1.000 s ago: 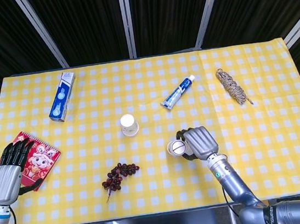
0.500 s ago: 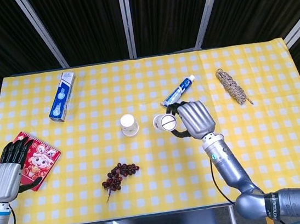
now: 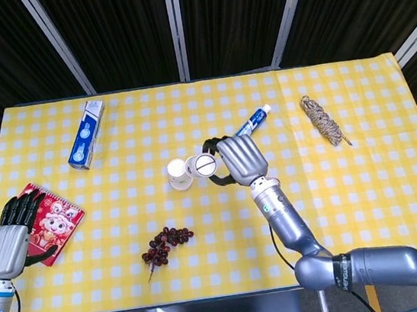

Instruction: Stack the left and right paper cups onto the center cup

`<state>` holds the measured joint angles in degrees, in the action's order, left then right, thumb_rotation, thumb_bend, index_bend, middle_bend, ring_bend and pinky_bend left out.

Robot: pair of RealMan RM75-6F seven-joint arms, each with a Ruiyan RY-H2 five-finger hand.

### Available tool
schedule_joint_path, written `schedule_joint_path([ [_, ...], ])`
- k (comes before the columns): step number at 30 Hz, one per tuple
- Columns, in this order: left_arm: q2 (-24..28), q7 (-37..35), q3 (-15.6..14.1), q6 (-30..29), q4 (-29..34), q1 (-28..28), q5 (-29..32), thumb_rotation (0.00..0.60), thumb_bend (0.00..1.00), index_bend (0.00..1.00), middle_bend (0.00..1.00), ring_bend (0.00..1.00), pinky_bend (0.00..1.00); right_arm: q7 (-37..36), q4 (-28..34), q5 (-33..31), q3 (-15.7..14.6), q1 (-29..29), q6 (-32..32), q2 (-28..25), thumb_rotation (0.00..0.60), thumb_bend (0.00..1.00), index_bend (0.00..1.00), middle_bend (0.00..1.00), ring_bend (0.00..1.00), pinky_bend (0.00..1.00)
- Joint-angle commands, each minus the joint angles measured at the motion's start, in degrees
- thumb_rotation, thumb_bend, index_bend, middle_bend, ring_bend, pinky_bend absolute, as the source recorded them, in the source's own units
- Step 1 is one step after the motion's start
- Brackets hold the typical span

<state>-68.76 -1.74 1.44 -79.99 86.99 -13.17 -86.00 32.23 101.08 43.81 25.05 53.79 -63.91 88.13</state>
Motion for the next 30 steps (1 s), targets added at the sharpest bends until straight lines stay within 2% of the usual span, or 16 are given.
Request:
schedule_joint_path([
  [1, 0.0, -0.46, 0.16, 0.65, -0.21, -0.16, 0.43, 0.6, 0.11, 0.02, 0.0, 0.0, 0.0, -0.23, -3.68, -1.46, 0.92, 2.93, 1.07, 2.95, 0.6, 0.17, 0.56, 0.45, 0.47, 0.59],
  [12, 0.19, -2.61, 0.54, 2.32, -0.95, -0.68, 0.96, 0.6, 0.11, 0.02, 0.0, 0.0, 0.0, -1.78, -11.89, -3.1, 1.45, 7.76, 2.63, 8.98, 0.6, 0.17, 0.53, 0.45, 0.47, 0.59],
  [30, 0.11, -4.07, 1.23, 3.84, -2.33, -1.03, 2.2, 0.6, 0.11, 0.03, 0.0, 0.0, 0.0, -5.37, -23.51, -2.82, 0.76, 11.55, 6.46, 15.02, 0.6, 0.17, 0.48, 0.44, 0.47, 0.59],
])
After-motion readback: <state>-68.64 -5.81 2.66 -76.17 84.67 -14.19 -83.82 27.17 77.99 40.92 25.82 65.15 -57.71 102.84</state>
